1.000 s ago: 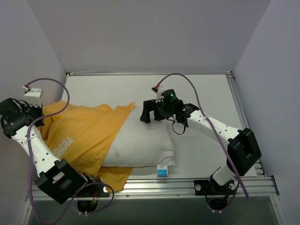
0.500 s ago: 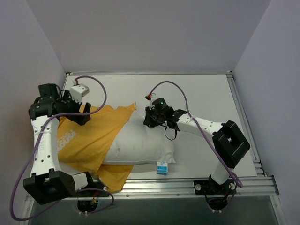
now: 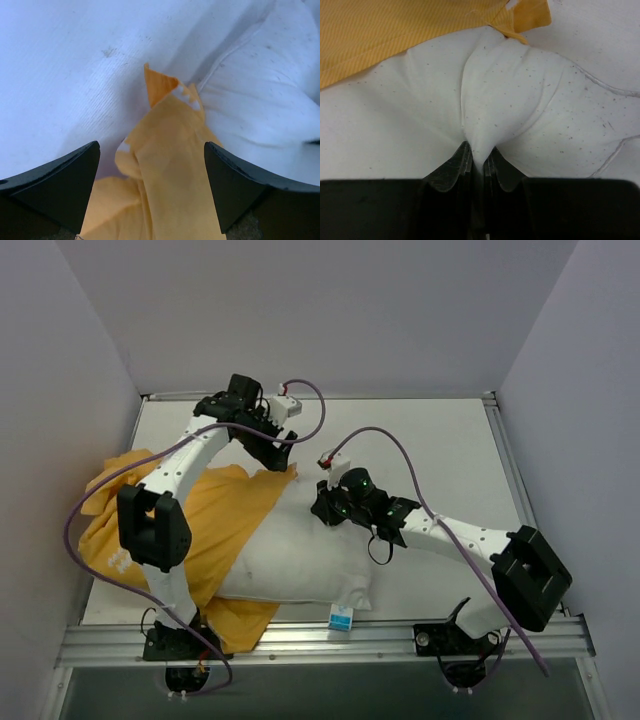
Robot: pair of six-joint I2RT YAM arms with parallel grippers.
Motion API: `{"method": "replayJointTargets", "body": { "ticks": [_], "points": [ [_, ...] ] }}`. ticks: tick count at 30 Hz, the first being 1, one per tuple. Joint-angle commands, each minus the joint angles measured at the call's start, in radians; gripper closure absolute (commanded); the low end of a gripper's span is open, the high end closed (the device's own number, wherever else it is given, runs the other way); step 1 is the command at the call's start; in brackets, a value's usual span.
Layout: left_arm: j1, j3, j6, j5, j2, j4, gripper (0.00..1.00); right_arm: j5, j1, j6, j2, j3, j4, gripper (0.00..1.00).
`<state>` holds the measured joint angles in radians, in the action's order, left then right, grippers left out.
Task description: Remove the pillowcase from the pillow
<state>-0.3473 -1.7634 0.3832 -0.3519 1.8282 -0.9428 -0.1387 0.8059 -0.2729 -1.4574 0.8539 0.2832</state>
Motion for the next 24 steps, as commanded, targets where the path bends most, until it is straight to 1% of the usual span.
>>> {"method": "replayJointTargets", "body": {
  "ticks": [1,2,4,5,6,7,10,12,14,16,17,19,20,21,22,23,24],
  "points": [
    [-0.03,-0.094,-0.096,-0.043,0.106,0.053,0.06,0.025,0.027,0.063,0.049,-0.033,-0.016,1.0],
    [-0.03,-0.114,-0.107,-0.065,0.124,0.058,0.05,0.021,0.03,0.067,0.052,-0.038,-0.013,1.0],
    [-0.032,-0.175,-0.127,-0.113,0.161,0.056,0.0,0.024,0.035,0.066,0.058,-0.05,-0.001,1.0],
    [-0.032,-0.197,-0.129,-0.13,0.196,0.03,0.07,0.024,0.035,0.066,0.06,-0.055,0.002,1.0],
    [-0.033,-0.214,-0.13,-0.148,0.213,0.018,0.09,0.03,0.035,0.063,0.06,-0.058,0.004,1.0],
    [-0.036,-0.225,-0.13,-0.195,0.221,0.003,0.09,0.033,0.035,0.063,0.058,-0.064,0.007,1.0],
    [-0.051,-0.187,-0.123,-0.225,0.214,0.019,0.09,0.039,0.035,0.06,0.054,-0.072,0.014,1.0],
    [-0.068,-0.163,-0.121,-0.173,0.206,0.036,0.09,0.045,0.035,0.058,0.046,-0.069,0.013,1.0],
    [-0.09,-0.15,-0.127,-0.08,0.22,0.05,0.16,0.05,0.035,0.058,0.043,-0.069,0.016,1.0],
    [-0.096,-0.154,-0.124,-0.046,0.249,0.033,0.23,0.057,0.035,0.052,0.043,-0.069,0.014,1.0],
    [-0.098,-0.154,-0.127,-0.024,0.255,0.032,0.31,0.077,0.035,0.051,0.045,-0.065,0.01,1.0],
    [-0.099,-0.15,-0.13,0.033,0.272,0.03,0.4,0.088,0.033,0.044,0.052,-0.067,0.002,1.0],
    [-0.098,-0.146,-0.129,0.05,0.276,0.03,0.51,0.094,0.032,0.043,0.054,-0.065,-0.002,1.0],
    [-0.098,-0.145,-0.127,0.077,0.278,0.032,0.61,0.112,0.029,0.04,0.054,-0.065,-0.007,1.0],
    [-0.098,-0.145,-0.133,0.097,0.279,0.033,0.77,0.123,0.024,0.035,0.054,-0.064,-0.018,1.0],
    [-0.098,-0.146,-0.139,0.122,0.278,0.035,0.98,0.135,0.019,0.028,0.054,-0.062,-0.027,1.0],
    [-0.094,-0.145,-0.142,0.172,0.272,0.041,0.98,0.177,-0.002,0.018,0.054,-0.059,-0.038,1.0]
  ]
}}
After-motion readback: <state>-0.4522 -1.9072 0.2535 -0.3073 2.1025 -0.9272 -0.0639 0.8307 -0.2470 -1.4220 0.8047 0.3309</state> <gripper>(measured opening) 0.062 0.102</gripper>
